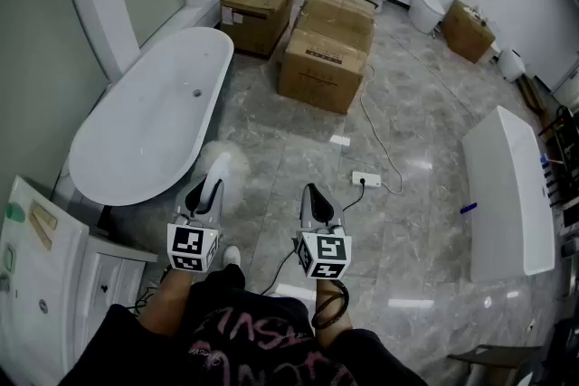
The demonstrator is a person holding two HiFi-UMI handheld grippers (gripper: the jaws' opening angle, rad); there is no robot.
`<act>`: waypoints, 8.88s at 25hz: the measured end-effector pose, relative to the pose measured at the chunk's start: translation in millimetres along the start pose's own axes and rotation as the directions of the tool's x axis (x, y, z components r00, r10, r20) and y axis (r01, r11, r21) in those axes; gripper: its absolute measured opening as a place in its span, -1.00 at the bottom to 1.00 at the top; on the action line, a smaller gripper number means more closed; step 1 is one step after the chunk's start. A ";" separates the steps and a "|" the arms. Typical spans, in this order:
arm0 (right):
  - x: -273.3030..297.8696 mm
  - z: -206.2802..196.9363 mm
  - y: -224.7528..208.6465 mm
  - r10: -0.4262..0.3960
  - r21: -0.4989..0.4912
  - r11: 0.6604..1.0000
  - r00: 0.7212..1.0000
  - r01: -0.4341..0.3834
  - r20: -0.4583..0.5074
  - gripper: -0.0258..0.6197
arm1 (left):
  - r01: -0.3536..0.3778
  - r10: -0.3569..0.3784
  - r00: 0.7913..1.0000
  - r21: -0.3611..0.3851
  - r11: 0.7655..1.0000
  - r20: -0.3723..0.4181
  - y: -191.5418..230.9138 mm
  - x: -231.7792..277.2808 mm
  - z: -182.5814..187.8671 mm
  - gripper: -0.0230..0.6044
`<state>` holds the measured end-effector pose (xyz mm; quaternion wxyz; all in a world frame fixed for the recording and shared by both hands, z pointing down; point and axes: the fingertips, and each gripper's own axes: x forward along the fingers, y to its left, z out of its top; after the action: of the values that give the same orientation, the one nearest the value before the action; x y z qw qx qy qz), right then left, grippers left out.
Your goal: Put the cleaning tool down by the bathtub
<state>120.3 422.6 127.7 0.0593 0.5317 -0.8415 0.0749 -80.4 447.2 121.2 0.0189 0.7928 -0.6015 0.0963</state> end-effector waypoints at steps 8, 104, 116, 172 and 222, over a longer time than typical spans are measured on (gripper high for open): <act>12.2 -4.2 2.1 -0.006 -0.004 1.000 1.000 0.006 -0.009 -0.89 | 0.011 -0.011 1.000 -0.001 1.000 -0.005 7.4 9.3 -3.9 -0.67; 420.4 -43.5 -173.7 0.030 0.031 0.999 0.961 -0.022 -0.274 -0.83 | 0.078 -0.086 0.959 -0.038 0.996 -0.270 125.3 428.0 -49.3 -0.67; 441.4 -64.6 -175.8 0.066 0.073 0.996 0.946 -0.045 -0.316 -0.83 | 0.033 -0.041 0.945 -0.030 0.999 -0.324 144.3 441.2 -69.1 -0.67; 500.5 -273.8 -170.5 -0.052 0.143 0.979 0.856 0.145 -0.515 -0.84 | 0.130 -0.200 0.845 -0.173 0.976 -0.496 172.5 524.5 -296.6 -0.67; 541.9 -582.2 -155.2 0.114 0.259 0.962 0.739 0.084 -0.664 -0.84 | 0.139 -0.225 0.694 -0.181 0.974 -0.683 133.7 561.7 -632.2 -0.67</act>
<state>40.5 -13.1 806.3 0.2852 0.4644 -0.7489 0.3769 -145.7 -31.2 828.3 0.2999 0.7504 -0.4724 0.3518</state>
